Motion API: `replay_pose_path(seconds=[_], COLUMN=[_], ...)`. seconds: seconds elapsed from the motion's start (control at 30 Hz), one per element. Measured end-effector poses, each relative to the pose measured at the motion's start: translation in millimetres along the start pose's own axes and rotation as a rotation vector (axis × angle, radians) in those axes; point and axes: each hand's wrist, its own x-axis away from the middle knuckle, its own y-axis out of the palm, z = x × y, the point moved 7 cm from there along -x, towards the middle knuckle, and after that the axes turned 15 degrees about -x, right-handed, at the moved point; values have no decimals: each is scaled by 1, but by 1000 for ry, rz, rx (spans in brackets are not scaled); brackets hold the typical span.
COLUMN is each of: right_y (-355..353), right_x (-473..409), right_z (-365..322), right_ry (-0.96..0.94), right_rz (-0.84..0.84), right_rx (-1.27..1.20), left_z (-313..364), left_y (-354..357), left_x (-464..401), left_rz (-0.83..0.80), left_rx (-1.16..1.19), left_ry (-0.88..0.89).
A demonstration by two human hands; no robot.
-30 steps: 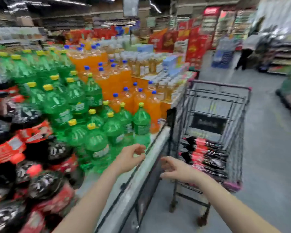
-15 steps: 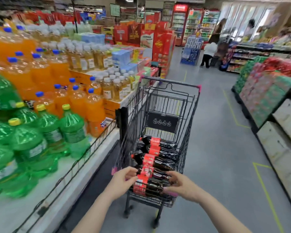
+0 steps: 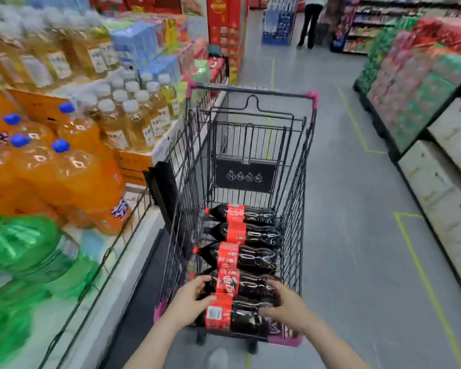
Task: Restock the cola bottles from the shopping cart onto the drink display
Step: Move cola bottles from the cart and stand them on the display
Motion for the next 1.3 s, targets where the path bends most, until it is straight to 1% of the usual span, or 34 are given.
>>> replay_pose_path(seconds=[0.07,0.17,0.33,0.47,0.6,0.77,0.97,1.2,1.3], right_y=[8,21,38,50,54,52,41,4,-15], right_x=[-22,-50,-84,-105,-118,-122,-110,-92,-86], right_z=[8,29,72,100,119,126,105,51,22], right_ry=[77,198,397,491,518,505,471,298,216], right_rz=[2,16,46,72,108,105,129,257,307], right_rx=[7,-47,-114,-138,-184,-176,-168,-206,-216], left_z=[-15,-38,-77,-103,-129,-118,-89,-34,-6], left_y=[11,32,71,93,111,103,76,11,-21], left_x=[-26,-58,-94,-115,-132,-129,-115,-112,-111], left_rz=[-72,-194,-348,-406,-442,-434,-373,-218,-147], left_rx=[-25,-81,-98,-136,-107,-72,-59,-113,-125], left_ry=[-29,-56,-174,-247,-275,-272,-266,-155,-82])
